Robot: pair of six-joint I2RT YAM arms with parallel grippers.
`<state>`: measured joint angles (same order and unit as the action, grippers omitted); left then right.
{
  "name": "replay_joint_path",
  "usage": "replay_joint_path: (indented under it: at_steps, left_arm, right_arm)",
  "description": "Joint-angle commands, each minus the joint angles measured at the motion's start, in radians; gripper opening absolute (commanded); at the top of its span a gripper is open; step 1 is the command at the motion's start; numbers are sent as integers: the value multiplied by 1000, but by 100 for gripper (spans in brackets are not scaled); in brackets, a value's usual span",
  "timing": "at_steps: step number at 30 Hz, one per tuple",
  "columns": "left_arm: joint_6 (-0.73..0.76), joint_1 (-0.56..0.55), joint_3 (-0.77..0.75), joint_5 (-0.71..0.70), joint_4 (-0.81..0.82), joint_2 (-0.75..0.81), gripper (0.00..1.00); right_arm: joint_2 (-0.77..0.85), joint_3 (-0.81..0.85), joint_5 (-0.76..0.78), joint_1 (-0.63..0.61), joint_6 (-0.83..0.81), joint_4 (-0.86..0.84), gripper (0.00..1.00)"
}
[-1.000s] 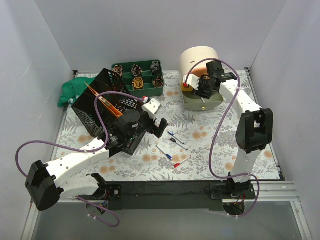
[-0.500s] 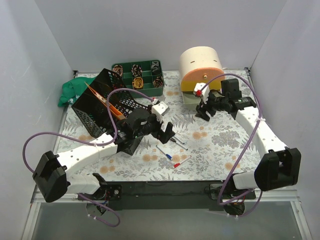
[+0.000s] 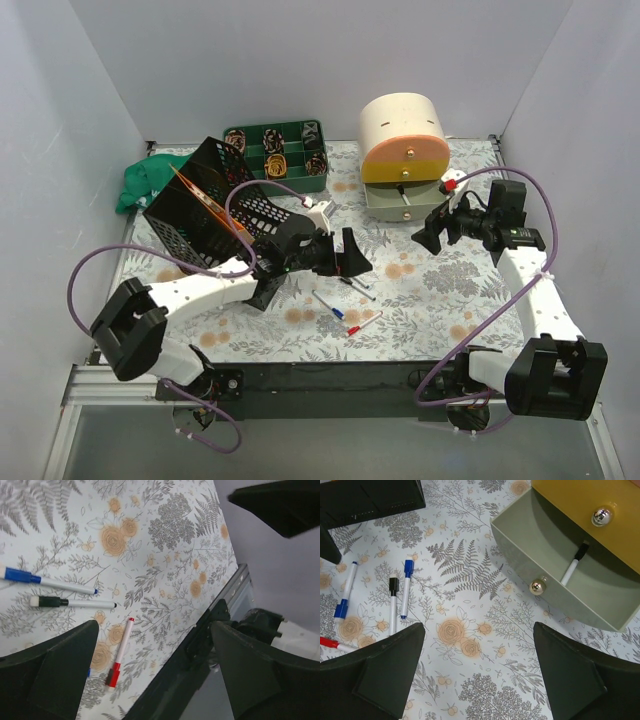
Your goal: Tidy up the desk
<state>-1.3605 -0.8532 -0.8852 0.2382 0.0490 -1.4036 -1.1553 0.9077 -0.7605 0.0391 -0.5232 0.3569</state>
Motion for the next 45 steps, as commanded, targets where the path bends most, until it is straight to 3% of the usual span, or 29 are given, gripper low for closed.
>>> replay_joint_path:
  at_steps: [1,5,10,15,20,28,34,37,40,45]
  left_arm:
    - [-351,-3,-52,-138,-87,-78,95]
    - [-526,-6,-185,-284,-296,-204,73]
    - [-672,-10,-392,-410,-551,-378,70]
    - [-710,-12,-484,-473,-621,-459,50]
    - [-674,-29,-550,-526,-681,-508,48]
    - [-398,-61,-581,-712,-649,-420,55]
    - [-52,-60,-393,-755,-429,-200,73]
    - [130,-55,-267,-711,-278,-54,87]
    - [363,-49,-146,-590,-136,53,95]
    - [628,-46,-41,-490,-54,212,98]
  right_arm:
    - [11,22,-19,2,63,-41,99]
    - [29,14,-31,2,60,-39,98]
    - [45,13,-33,2,63,-41,98]
    - [60,10,-25,2,61,-41,99]
    - [51,3,-37,1,57,-39,98]
    - [-12,-12,-22,-90,-64,19,98]
    - [-86,-7,72,-195,-70,33,98]
    - [-119,-13,116,-257,-66,36,95]
    - [-165,-16,187,-352,-55,27,89]
    - [-268,16,334,-490,0,4,77]
